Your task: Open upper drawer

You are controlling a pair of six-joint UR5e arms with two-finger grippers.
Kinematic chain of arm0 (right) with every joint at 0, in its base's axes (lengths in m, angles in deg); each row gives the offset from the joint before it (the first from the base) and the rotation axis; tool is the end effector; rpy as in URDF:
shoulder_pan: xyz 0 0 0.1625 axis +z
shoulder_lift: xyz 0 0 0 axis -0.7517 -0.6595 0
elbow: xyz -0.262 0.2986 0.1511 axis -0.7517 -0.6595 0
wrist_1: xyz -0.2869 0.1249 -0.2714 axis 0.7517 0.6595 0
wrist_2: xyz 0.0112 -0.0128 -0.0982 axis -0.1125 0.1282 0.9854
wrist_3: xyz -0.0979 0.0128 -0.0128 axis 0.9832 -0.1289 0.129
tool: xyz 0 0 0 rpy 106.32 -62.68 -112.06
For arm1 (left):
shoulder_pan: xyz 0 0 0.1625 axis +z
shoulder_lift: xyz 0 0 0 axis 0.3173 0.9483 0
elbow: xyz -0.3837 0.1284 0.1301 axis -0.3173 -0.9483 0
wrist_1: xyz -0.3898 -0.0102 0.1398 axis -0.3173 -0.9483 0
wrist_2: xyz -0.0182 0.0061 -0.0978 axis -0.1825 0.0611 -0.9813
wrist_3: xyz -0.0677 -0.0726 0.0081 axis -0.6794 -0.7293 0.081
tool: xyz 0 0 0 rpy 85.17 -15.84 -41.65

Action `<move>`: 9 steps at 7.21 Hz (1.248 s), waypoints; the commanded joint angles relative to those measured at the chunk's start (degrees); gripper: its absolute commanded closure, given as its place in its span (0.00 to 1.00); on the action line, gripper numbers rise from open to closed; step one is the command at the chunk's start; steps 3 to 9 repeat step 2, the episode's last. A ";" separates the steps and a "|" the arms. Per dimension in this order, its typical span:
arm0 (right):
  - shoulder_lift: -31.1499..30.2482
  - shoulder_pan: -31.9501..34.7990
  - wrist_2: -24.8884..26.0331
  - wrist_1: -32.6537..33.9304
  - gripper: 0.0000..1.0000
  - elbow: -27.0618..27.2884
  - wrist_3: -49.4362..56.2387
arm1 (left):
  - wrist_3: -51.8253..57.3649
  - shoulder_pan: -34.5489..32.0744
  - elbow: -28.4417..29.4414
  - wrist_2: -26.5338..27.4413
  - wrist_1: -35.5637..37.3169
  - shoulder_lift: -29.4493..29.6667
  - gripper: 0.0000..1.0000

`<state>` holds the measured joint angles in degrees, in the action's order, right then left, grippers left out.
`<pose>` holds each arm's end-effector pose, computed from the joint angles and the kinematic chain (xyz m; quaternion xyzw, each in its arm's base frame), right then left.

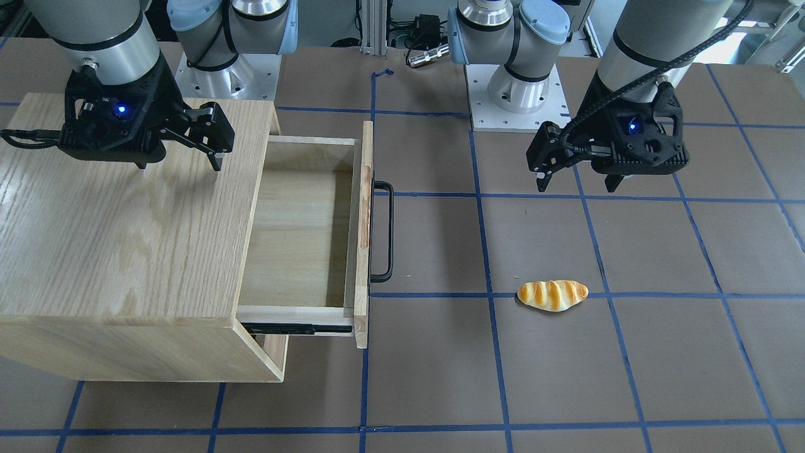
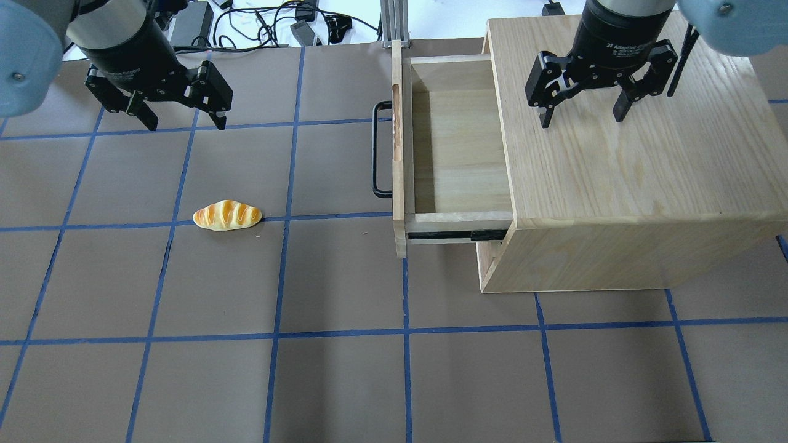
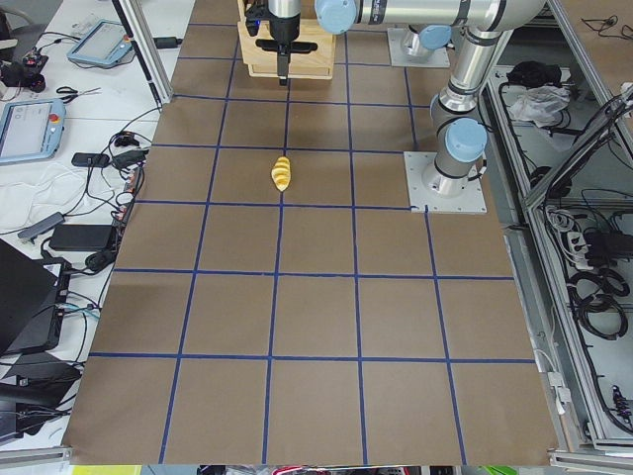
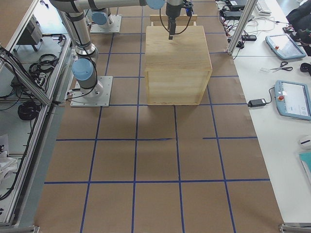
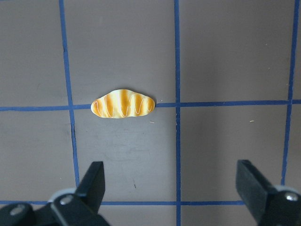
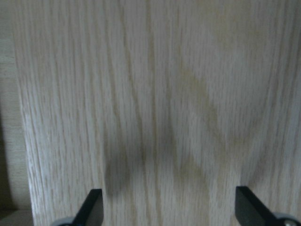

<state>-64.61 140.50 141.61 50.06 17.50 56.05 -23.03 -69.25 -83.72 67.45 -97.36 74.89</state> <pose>0.1450 -0.5160 0.5049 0.0061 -0.9995 -0.0227 0.0220 -0.1088 -0.5216 0.4962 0.0056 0.9995 -0.0246 0.0215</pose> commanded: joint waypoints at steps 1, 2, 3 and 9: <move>0.00 0.00 0.00 0.00 0.00 -0.02 -0.02 | 0.04 0.12 -0.48 -0.14 -0.06 -0.25 0.00; 0.00 0.00 0.00 0.00 0.00 -0.02 -0.02 | 0.12 0.38 -0.48 -0.31 -0.06 -0.25 0.00; 0.00 0.00 0.00 0.00 0.00 -0.02 -0.02 | 0.12 0.38 -0.48 -0.31 -0.06 -0.25 0.00; 0.00 0.00 0.00 0.00 0.00 -0.02 -0.02 | 0.12 0.38 -0.48 -0.31 -0.06 -0.25 0.00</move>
